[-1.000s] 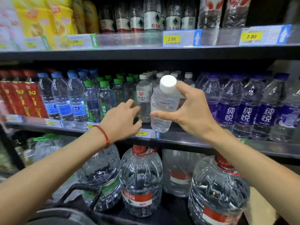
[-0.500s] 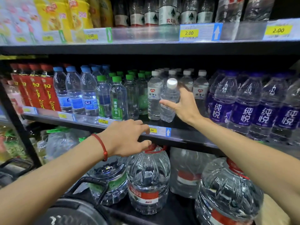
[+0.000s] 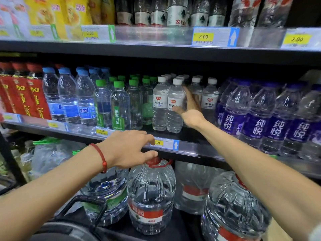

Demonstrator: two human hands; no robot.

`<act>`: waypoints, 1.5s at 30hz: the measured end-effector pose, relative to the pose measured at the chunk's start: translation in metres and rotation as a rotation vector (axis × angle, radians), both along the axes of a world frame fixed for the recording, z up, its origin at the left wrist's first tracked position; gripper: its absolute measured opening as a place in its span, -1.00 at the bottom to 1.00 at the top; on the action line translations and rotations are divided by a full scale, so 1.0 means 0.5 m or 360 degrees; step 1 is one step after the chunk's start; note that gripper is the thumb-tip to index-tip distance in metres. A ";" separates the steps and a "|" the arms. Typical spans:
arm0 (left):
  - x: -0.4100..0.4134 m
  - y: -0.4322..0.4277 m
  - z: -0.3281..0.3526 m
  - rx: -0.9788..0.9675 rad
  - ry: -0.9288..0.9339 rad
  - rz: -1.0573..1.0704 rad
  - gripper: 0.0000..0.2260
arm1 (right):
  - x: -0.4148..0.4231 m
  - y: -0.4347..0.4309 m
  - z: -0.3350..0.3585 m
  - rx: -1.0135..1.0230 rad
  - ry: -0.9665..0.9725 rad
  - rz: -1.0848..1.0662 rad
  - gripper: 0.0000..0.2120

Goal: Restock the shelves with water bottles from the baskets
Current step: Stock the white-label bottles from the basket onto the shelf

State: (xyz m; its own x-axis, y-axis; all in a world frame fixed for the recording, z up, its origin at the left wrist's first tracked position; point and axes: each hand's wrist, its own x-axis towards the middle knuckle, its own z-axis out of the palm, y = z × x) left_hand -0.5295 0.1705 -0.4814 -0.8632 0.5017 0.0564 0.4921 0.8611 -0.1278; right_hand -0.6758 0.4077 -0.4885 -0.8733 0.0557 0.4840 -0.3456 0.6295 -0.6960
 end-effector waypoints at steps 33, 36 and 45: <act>0.124 -0.053 -0.051 -0.0195 0.0474 0.0273 -0.64 | 0.319 -0.107 -0.099 0.1269 0.0593 0.0245 -0.57; 0.167 -0.074 -0.094 -0.0213 0.0510 0.0343 -0.64 | 0.340 -0.131 -0.149 0.1359 0.0607 0.0389 -0.57; 0.324 -0.207 -0.262 -0.0294 0.0371 0.0738 -0.64 | 0.413 -0.288 -0.278 0.1481 0.0540 0.0898 -0.52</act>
State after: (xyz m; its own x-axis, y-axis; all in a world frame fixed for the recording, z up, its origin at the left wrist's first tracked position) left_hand -0.3677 0.0673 -0.6122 -0.9713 0.0914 0.2195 0.0071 0.9339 -0.3575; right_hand -0.4691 0.2637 -0.6275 -0.4761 -0.8077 0.3479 -0.8244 0.5476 0.1433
